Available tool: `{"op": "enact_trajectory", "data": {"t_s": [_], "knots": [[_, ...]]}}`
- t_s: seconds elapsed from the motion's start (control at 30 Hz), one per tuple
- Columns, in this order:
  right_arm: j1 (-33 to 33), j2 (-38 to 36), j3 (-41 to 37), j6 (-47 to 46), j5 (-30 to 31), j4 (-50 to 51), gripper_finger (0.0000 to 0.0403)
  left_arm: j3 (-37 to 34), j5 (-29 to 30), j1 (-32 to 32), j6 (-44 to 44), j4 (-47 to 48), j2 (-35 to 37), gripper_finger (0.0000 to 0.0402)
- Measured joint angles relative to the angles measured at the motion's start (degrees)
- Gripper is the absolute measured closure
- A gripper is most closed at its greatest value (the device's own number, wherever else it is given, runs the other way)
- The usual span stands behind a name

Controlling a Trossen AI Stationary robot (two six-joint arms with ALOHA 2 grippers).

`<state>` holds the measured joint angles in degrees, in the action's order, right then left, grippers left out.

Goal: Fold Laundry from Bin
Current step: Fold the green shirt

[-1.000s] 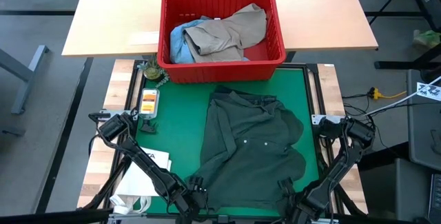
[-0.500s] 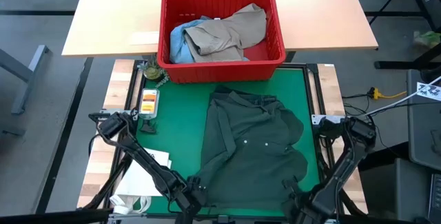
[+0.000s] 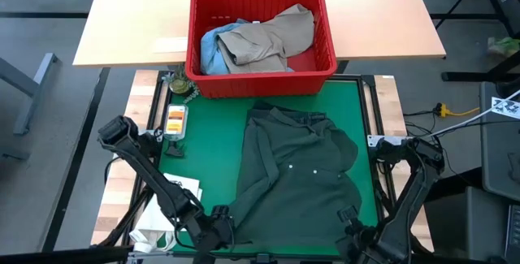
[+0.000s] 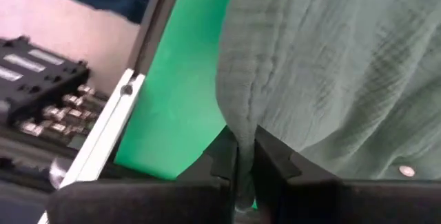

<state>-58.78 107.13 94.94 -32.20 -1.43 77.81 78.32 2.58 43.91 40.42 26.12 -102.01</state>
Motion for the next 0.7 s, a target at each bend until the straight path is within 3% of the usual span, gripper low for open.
{"op": "enact_trajectory", "data": {"t_s": [0.3, 0.47, 0.7], "knots": [[0.03, -0.01, 0.00, 4.01, -1.67, 3.32, 0.0371, 0.00, 4.18, 0.71, -0.28, -0.05, 0.87, 0.0397], [-0.14, -0.02, 0.00, 1.57, -2.65, -2.75, 0.0371, 0.00, 4.50, 1.23, -0.07, -0.01, 0.87, 0.0397], [-0.92, -0.02, 0.00, 0.65, 0.31, -8.67, 0.0371, 0.00, 10.53, 2.43, -0.07, 0.01, 0.89, 0.0397]]}}
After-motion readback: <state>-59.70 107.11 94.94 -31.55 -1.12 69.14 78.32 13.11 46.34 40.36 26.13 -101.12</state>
